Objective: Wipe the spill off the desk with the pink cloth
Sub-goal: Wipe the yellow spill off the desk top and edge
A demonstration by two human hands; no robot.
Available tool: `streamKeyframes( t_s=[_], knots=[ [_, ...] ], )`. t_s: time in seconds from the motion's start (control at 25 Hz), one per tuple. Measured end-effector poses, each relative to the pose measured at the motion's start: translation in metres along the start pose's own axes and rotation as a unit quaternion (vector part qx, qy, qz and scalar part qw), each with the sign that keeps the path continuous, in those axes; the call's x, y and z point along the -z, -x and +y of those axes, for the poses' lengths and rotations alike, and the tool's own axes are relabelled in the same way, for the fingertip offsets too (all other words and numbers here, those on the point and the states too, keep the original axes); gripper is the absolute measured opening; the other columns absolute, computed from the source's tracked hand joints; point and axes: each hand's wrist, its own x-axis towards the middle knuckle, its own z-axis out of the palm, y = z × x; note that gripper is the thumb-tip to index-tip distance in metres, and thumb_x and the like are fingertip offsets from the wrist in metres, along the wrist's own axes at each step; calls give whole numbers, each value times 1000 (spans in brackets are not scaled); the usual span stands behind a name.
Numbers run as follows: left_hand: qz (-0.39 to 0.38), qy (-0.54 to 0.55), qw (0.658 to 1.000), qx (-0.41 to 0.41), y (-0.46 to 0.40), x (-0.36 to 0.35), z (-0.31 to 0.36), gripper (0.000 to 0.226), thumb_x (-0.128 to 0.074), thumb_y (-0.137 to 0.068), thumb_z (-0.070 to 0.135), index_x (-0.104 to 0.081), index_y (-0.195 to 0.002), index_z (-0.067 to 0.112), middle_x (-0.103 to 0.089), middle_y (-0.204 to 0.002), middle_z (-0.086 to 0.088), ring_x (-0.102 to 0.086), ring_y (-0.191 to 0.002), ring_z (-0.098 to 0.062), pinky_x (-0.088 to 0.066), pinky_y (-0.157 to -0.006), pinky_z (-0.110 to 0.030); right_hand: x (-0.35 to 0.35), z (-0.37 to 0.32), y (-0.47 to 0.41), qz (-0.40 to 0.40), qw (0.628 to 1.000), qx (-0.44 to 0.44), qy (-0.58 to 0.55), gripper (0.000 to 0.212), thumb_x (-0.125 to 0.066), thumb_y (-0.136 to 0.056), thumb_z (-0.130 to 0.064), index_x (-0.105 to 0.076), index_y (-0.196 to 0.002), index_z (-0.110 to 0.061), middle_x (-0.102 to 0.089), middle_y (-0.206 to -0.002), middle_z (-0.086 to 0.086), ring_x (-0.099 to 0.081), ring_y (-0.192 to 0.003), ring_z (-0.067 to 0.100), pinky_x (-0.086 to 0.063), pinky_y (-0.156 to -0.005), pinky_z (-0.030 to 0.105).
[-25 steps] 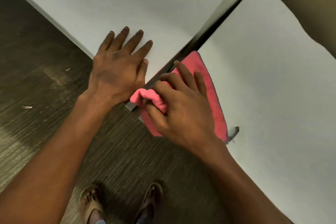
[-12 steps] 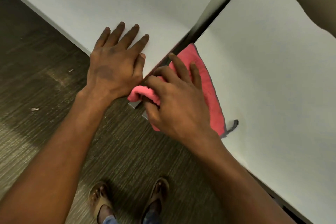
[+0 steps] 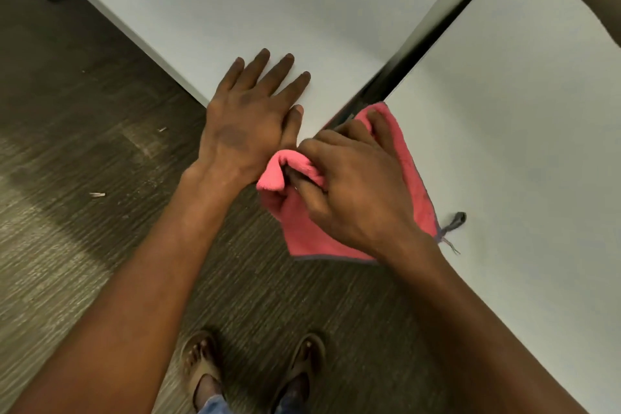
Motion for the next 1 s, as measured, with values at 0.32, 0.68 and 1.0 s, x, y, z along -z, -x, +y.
streamKeyframes(
  t_s=[0.32, 0.68, 1.0],
  knots=[
    [14, -9, 1000, 8, 2, -2, 4, 56, -31, -100, 43, -42, -153, 28, -37, -163, -3, -26, -153, -30, -18, -126, -49, 15, 63, 42, -14, 988, 112, -103, 41, -60, -98, -45, -64, -136, -30, -53, -155, -8, -34, -155, 20, -26, -123, 59],
    [15, -11, 1000, 19, 2, -3, 6, 55, -33, -99, 41, -45, -152, 29, -38, -162, -3, -27, -153, -29, -18, -126, -48, 15, 44, -8, -9, 998, 65, 11, 33, -47, -98, -59, -70, -101, -36, -61, -98, -17, -56, -112, 21, -33, -111, 56],
    [8, -4, 1000, 20, 3, -2, 6, 55, -33, -100, 41, -43, -153, 29, -36, -164, -2, -24, -154, -28, -16, -126, -48, 9, 26, 8, -44, 986, 162, -5, 19, -62, -87, -43, -60, -105, -36, -67, -99, -17, -54, -97, 16, -38, -105, 47]
  ],
)
